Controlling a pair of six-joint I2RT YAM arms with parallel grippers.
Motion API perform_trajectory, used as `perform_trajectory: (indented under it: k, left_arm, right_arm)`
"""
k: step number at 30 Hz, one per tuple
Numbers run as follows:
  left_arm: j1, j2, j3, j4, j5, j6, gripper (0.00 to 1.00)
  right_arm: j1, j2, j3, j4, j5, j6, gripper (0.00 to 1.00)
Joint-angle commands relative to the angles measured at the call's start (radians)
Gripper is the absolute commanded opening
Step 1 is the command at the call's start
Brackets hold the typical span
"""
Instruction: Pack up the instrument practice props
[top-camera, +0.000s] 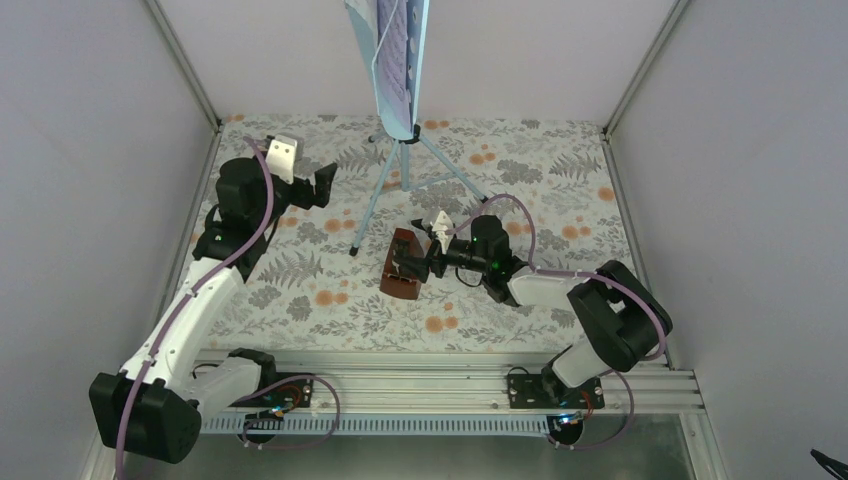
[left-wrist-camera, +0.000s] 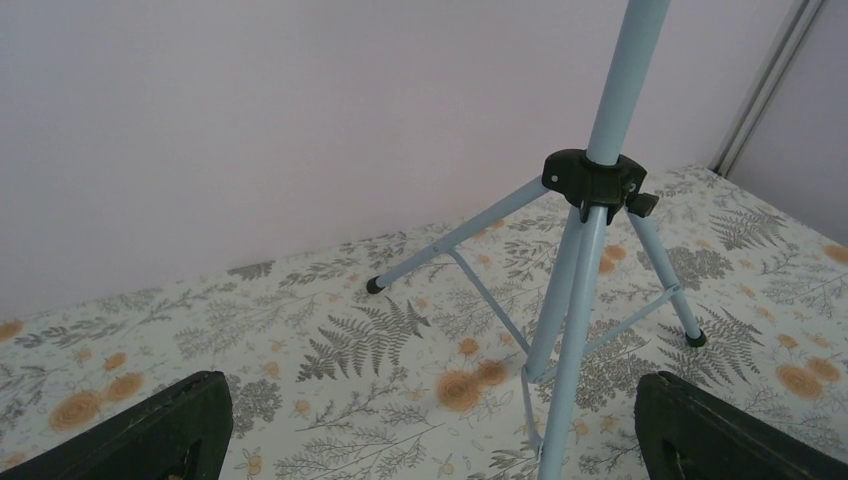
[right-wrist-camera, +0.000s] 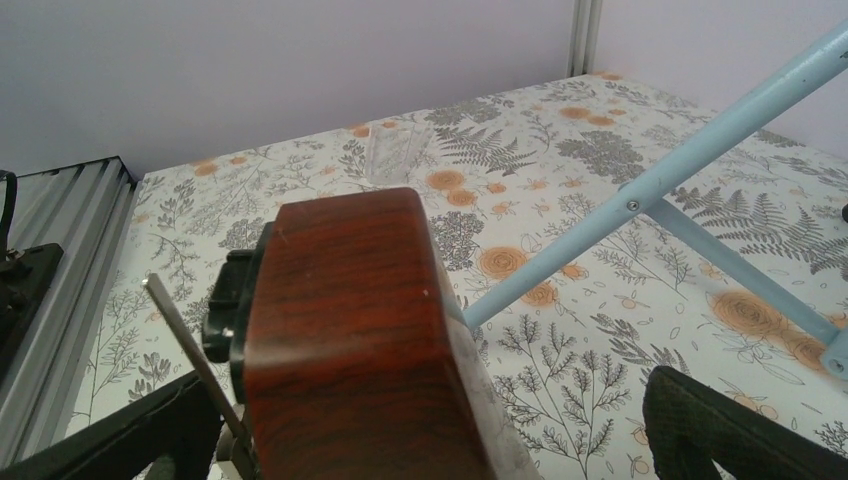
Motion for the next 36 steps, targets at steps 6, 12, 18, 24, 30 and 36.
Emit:
perform_trajectory:
  k: [6,12,18,24,30,36]
  left_arm:
    - [-0.011,-0.016,-0.009,0.009,0.016,0.016,1.00]
    - [-0.017,-0.015,-0.009,0.008,0.018,0.015,1.00]
    - [-0.023,-0.017,-0.006,0.007,0.026,0.013,1.00]
    - [-0.025,-0.025,-0.005,0.006,0.031,0.013,1.00]
    - [-0.026,-0.028,-0.007,0.005,0.018,0.019,1.00]
    - [-0.032,-0.030,-0.009,0.004,0.020,0.018,1.00]
  right_arm:
    - [-0.006,-0.002,0.007,0.017,0.009,-0.014,1.00]
    - [-0.006,0.005,0.007,0.028,0.003,0.000,0.99]
    - [-0.005,-0.014,-0.016,0.040,0.017,0.022,0.99]
    - [-0.006,-0.036,-0.057,0.068,0.054,0.044,0.97]
    - [-0.008,-0.048,-0.091,0.096,0.063,0.062,0.93]
    - [-0.019,-0.060,-0.116,0.119,0.057,0.087,0.83]
